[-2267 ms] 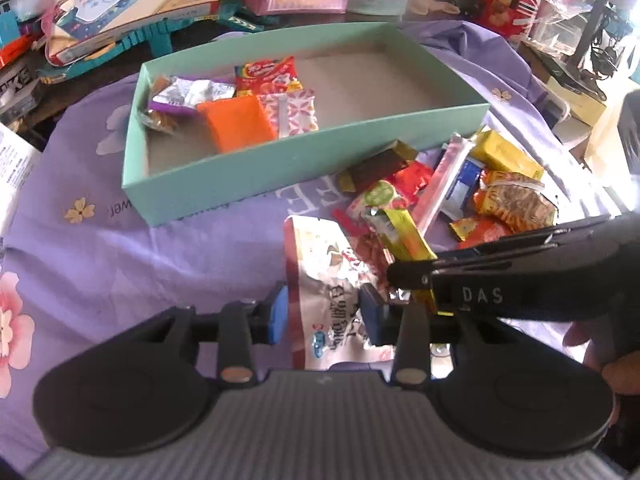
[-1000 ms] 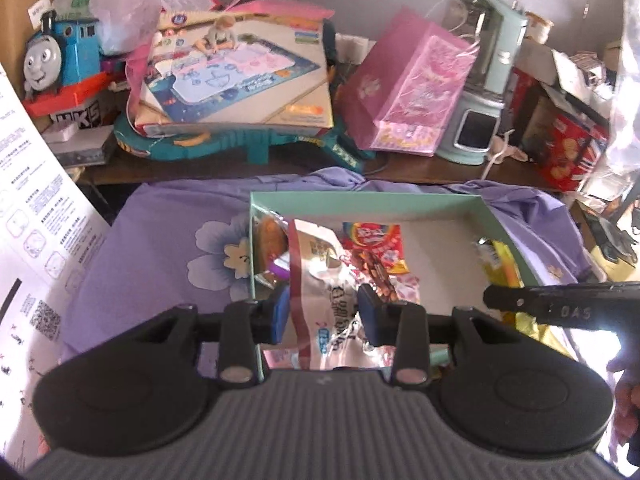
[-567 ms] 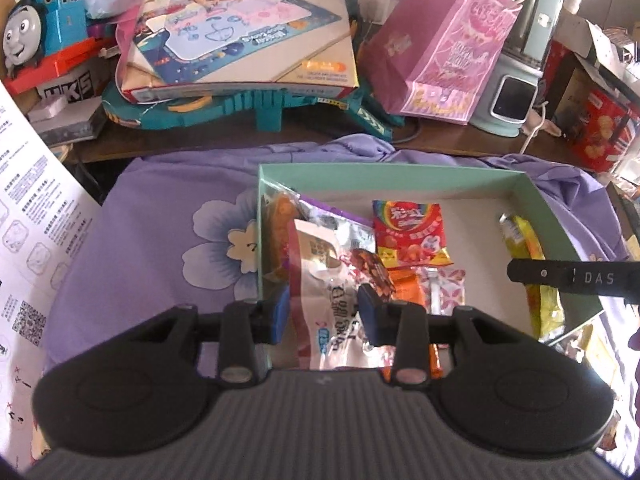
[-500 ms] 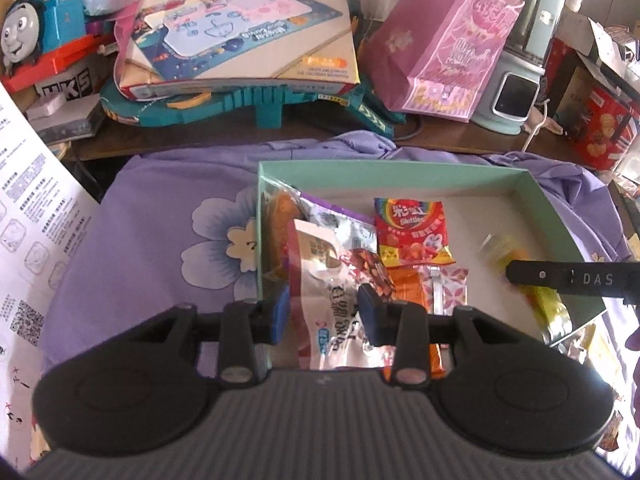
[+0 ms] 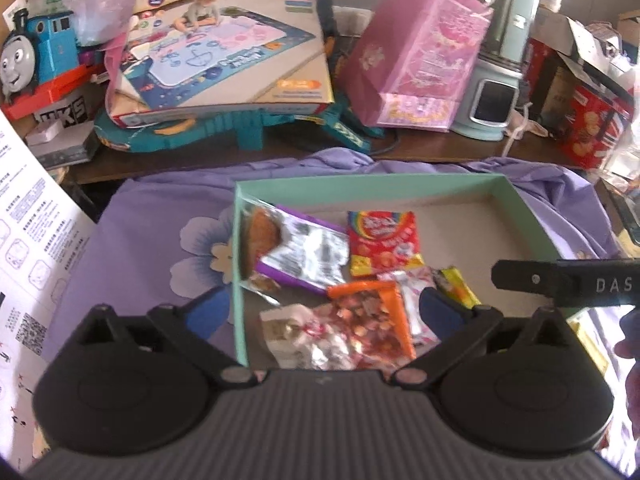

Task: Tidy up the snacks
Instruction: 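Withdraw both grippers from the box toward the snack pile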

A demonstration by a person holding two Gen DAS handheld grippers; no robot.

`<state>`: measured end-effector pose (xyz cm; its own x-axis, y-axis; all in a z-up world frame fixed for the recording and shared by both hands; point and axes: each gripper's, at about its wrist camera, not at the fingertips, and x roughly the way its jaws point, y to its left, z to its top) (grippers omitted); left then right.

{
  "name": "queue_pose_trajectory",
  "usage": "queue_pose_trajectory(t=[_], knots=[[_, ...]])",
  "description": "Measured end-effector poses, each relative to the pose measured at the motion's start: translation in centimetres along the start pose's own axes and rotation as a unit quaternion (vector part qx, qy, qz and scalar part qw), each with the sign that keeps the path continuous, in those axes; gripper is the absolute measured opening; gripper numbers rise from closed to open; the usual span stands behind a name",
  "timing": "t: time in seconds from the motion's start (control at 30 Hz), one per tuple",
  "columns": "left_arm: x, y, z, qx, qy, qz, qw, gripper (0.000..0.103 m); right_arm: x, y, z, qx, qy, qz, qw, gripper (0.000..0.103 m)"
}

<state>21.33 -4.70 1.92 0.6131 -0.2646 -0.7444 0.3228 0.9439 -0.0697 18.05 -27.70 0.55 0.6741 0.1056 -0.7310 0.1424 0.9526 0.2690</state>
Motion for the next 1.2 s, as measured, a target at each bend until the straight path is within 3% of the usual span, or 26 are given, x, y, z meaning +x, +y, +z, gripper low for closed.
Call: queue_pose_trajectory(t=[0.57, 0.87, 1.2], knots=[[-4.9, -6.7, -4.6, 0.053, 0.011, -0.037, 0.9978, 0.103, -8.0, -3.3, -4.9, 0.008, -0.008, 0.0, 1.0, 0.103], [-4.0, -11.3, -8.6, 0.1, 0.042, -0.052, 0.9927, 0.103, -10.3, -8.1, -8.6, 0.053, 0.0, -0.022, 0.998, 0.103], [-1.1, -14.6, -11.4, 0.13, 0.084, -0.071, 0.9854, 0.103, -9.7, -12.1, -12.1, 0.101, 0.026, -0.051, 0.993, 0.103]])
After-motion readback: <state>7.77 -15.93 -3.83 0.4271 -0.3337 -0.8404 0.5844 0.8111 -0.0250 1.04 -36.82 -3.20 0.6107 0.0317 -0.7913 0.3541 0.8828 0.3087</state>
